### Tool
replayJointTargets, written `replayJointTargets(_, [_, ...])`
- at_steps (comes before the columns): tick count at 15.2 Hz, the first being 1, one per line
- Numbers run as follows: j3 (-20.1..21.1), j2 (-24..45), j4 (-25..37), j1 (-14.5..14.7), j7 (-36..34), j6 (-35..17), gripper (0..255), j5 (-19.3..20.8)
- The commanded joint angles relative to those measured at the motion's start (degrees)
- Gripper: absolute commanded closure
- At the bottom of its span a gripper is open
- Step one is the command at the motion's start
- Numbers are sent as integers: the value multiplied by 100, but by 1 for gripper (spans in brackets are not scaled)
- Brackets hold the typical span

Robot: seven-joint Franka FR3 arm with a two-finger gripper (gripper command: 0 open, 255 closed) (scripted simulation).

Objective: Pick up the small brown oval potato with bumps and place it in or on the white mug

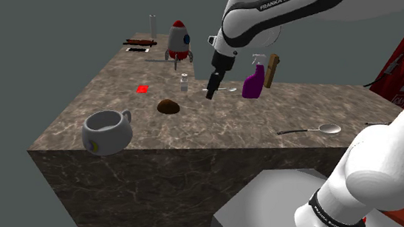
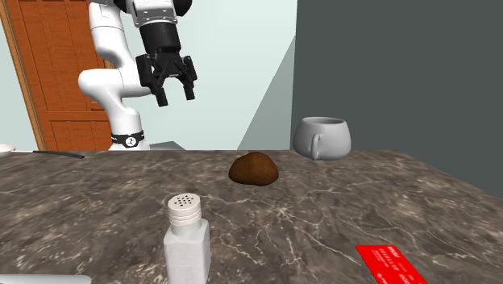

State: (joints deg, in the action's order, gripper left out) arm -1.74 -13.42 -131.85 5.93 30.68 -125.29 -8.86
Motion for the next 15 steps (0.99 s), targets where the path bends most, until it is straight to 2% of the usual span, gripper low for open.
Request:
replayJointTargets(1, [-19, 449, 251, 63, 246, -247, 0, -117])
replayJointTargets(7, [6, 1735, 1098, 167, 993, -794, 0, -516])
replayJointTargets(14, [210, 3226, 2429, 165, 1720, -1080, 0, -866])
replayJointTargets(15, [220, 3279, 2429, 169, 1726, -1135, 0, -875])
